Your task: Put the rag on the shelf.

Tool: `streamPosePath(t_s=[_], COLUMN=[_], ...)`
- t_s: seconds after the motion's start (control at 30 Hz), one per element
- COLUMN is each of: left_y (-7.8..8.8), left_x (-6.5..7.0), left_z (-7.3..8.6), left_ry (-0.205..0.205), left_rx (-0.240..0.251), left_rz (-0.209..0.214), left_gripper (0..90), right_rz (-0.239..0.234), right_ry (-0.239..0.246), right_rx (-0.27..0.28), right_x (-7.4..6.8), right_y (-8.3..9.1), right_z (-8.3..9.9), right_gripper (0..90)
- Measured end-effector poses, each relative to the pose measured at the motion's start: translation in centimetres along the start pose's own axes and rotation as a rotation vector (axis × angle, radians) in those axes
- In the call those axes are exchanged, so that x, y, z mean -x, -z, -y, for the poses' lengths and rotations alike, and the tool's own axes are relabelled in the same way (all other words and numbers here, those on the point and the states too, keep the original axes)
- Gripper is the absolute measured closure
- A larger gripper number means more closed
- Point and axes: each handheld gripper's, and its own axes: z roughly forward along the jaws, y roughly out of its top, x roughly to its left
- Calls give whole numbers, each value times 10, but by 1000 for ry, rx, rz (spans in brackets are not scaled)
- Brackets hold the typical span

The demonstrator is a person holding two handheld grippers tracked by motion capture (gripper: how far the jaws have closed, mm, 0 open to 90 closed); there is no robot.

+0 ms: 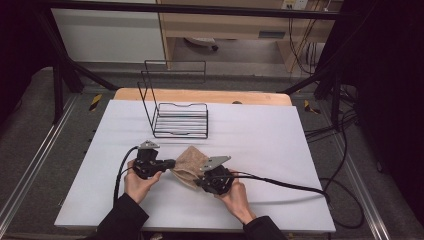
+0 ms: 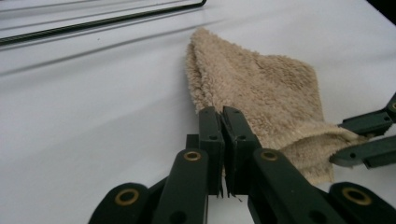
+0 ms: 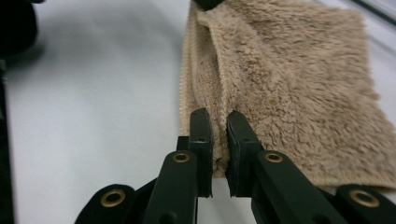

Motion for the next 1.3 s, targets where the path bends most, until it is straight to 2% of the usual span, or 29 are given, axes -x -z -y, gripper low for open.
streamPosePath(t_s=[0.07, 0.17, 0.23, 0.3, 0.37, 0.47, 0.57, 0.67, 0.77, 0.83, 1.0, 1.13, 1.17, 1.3], left_y=[2, 2, 0, -1, -2, -2, -1, -1, -1, -2, -1, -2, -2, -3], left_x=[-1, -2, -3, -4, -4, -6, -5, -5, -5, -5, -6, -6, -6, -5], left_z=[3, 9, 12, 12, 13, 14, 14, 15, 15, 15, 15, 14, 14, 11], left_ry=[-9, -42, -48, -59, -64, -65, -68, -70, -70, -69, -65, -58, -56, -48], left_rx=[-13, -38, -46, -51, -52, -49, -46, -45, -46, -47, -48, -49, -47, -36], left_rz=[-10, -44, -47, -53, -54, -57, -56, -57, -58, -55, -52, -47, -45, -34], left_gripper=[867, 867, 867, 867, 867, 867, 867, 866, 866, 866, 866, 865, 865, 865], right_rz=[-17, -34, -49, -59, -69, -45, 18, 75, 99, 103, 60, 33, 42, 40], right_ry=[-4, -17, -35, -39, -38, -33, -44, -83, -124, -129, -150, -165, -164, -177], right_rx=[-5, 0, -7, 7, 29, 80, 130, 107, 61, 35, 18, 16, 19, 18], right_x=[-11, -15, -14, -13, -13, -7, 8, 30, 47, 53, 56, 54, 53, 49], right_y=[-6, -11, -15, -14, -8, 8, 22, 23, 15, 7, -5, -4, -3, 7], right_z=[-1, 0, 1, 1, -3, -10, -12, -4, 7, 13, 18, 17, 17, 16], right_gripper=[825, 820, 795, 731, 625, 506, 436, 460, 514, 534, 617, 788, 821, 844])
